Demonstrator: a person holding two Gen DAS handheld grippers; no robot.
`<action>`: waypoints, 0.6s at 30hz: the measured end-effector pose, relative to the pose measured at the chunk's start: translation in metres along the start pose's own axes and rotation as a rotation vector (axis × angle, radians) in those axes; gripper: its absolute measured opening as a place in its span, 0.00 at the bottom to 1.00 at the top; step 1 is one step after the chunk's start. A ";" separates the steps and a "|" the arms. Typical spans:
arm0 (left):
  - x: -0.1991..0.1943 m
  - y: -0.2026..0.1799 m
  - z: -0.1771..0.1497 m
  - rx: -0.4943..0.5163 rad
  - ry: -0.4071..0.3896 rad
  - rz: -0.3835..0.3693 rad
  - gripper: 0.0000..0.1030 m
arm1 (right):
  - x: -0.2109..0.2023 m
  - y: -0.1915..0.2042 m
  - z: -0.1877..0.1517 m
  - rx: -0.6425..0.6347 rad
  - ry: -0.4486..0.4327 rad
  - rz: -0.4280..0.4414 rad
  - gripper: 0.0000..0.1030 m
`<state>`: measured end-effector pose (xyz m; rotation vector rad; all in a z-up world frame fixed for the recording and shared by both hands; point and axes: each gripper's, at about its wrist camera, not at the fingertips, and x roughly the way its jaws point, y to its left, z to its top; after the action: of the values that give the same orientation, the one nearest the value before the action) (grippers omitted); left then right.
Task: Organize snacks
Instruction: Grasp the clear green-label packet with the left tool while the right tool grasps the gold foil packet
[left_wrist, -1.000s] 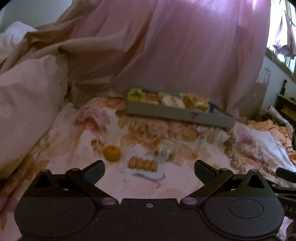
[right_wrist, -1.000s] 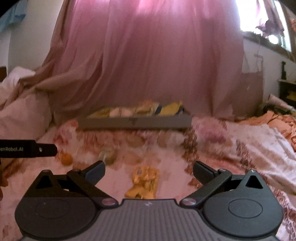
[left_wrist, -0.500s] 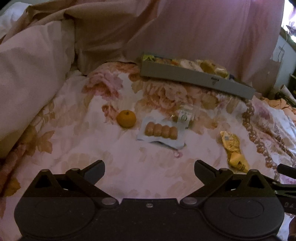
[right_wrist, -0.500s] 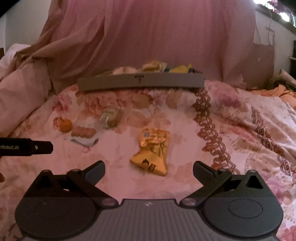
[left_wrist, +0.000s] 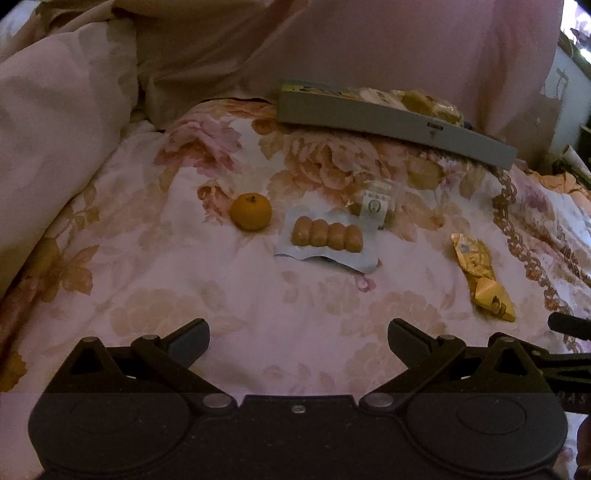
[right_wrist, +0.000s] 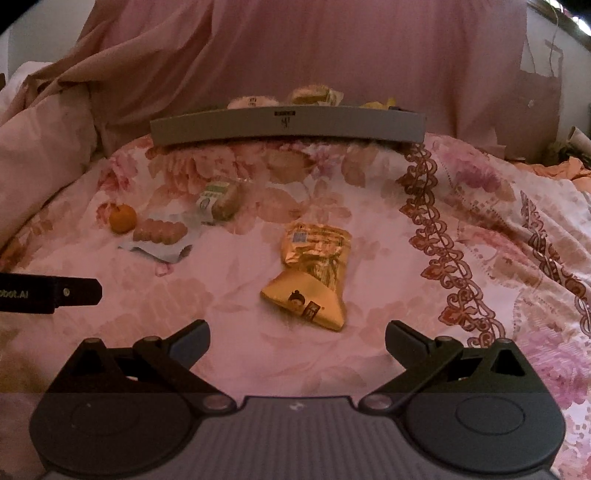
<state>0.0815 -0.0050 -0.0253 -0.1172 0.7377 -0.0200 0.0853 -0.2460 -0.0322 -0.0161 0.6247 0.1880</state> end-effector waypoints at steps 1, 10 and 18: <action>0.001 -0.001 0.000 0.007 -0.001 0.001 0.99 | 0.002 0.000 0.000 0.000 0.003 -0.002 1.00; 0.016 -0.007 0.002 0.069 -0.002 -0.006 0.99 | 0.024 -0.006 -0.002 0.008 0.024 -0.035 1.00; 0.025 -0.020 0.023 0.118 -0.091 -0.048 0.99 | 0.040 -0.008 0.005 -0.006 -0.024 -0.031 1.00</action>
<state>0.1158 -0.0239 -0.0234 -0.0232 0.6407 -0.1033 0.1214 -0.2463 -0.0519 -0.0296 0.5999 0.1600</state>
